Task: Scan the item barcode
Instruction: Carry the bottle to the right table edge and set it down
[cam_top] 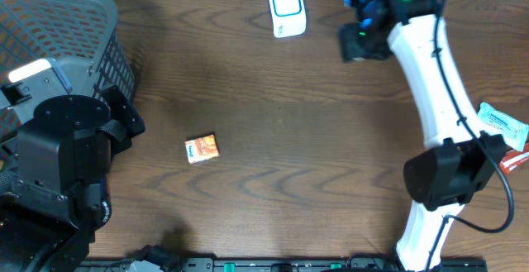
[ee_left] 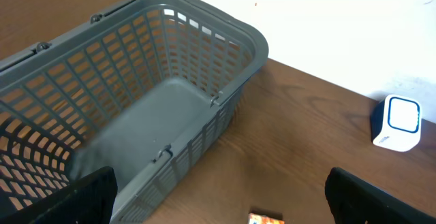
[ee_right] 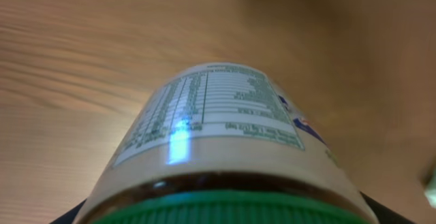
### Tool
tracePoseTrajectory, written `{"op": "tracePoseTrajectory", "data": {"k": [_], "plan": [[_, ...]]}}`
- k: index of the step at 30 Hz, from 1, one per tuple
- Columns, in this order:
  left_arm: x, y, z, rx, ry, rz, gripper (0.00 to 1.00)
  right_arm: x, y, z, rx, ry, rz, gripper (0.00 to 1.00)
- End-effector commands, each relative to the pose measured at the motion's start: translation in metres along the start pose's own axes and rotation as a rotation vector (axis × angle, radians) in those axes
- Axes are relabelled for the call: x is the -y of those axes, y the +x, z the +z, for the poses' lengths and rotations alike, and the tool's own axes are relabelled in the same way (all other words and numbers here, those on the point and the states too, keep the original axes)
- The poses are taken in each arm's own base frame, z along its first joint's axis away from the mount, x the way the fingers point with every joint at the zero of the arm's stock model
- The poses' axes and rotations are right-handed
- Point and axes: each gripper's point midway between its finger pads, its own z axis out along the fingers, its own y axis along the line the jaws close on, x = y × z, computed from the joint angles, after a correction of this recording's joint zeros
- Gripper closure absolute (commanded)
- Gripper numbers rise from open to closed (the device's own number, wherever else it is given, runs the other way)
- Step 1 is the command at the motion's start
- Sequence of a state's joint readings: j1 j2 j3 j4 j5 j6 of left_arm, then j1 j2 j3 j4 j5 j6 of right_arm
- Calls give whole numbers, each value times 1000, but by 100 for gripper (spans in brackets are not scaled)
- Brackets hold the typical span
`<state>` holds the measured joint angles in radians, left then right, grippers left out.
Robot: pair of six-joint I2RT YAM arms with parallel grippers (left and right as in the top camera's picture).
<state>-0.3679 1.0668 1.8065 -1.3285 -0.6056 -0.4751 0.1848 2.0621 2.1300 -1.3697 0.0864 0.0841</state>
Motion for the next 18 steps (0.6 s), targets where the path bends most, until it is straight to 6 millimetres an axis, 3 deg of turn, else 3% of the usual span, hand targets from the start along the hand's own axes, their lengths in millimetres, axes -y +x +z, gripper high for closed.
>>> {"op": "tracePoseTrajectory", "data": {"k": [1,8,12,18], "plan": [[-3,0,1,3,-20,-7,2,61,11,9,-59,101,105,58],[-3,0,1,3,-20,-7,2,169,37,20,-115,150,349,53],[-3,0,1,3,-20,-7,2,206,54,43,-165,126,454,54],[-3,0,1,3,-20,-6,2,242,92,93,-313,97,566,66]]}}
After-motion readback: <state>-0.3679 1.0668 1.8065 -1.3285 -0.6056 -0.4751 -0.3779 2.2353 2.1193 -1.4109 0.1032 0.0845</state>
